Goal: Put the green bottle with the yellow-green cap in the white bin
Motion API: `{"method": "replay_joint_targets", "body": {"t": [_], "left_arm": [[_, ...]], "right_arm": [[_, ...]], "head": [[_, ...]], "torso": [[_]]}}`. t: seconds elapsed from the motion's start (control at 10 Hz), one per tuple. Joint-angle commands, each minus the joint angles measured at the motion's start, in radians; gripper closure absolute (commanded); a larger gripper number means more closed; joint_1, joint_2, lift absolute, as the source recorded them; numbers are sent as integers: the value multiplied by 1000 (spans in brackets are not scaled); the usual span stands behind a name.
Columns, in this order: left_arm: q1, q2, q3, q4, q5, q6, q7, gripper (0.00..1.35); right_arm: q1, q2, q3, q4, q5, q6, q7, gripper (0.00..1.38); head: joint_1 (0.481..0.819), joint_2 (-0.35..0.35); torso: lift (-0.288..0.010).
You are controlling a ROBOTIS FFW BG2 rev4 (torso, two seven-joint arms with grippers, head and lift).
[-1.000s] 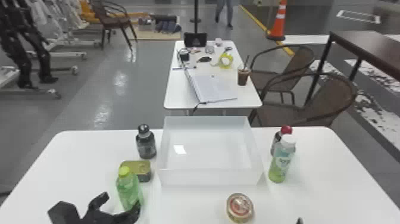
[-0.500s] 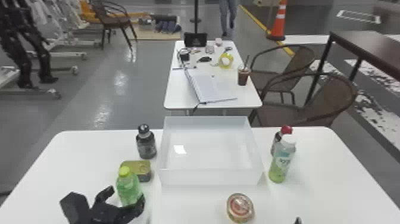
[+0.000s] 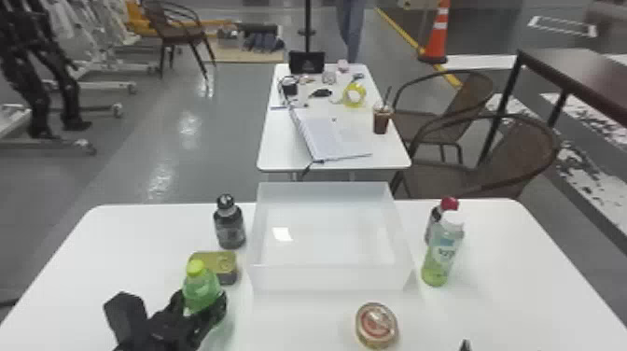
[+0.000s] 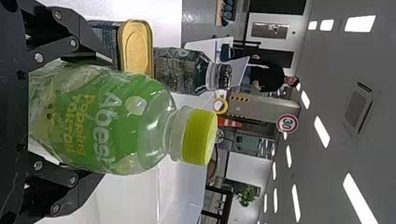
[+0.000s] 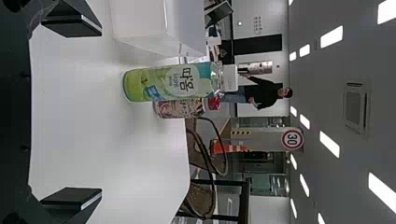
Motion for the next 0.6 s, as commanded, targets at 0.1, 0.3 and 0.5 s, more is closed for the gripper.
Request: {"method": "replay_joint_targets", "body": {"t": [0.1, 0.3, 0.5], "left_arm": [[2, -2, 0, -10, 1, -1, 3, 803], [22, -10, 4, -78, -6, 17, 5, 803], [62, -17, 18, -248, -55, 80, 31, 803]], "right_arm": [[0, 0, 0, 3, -2, 0, 0, 91], [0, 0, 0, 4, -6, 0, 1, 91], [0, 0, 0, 7, -8, 0, 1, 91]], "head": [[549, 0], [549, 0], [549, 0]], "torso": [[-100], [-100], [-100]]}}
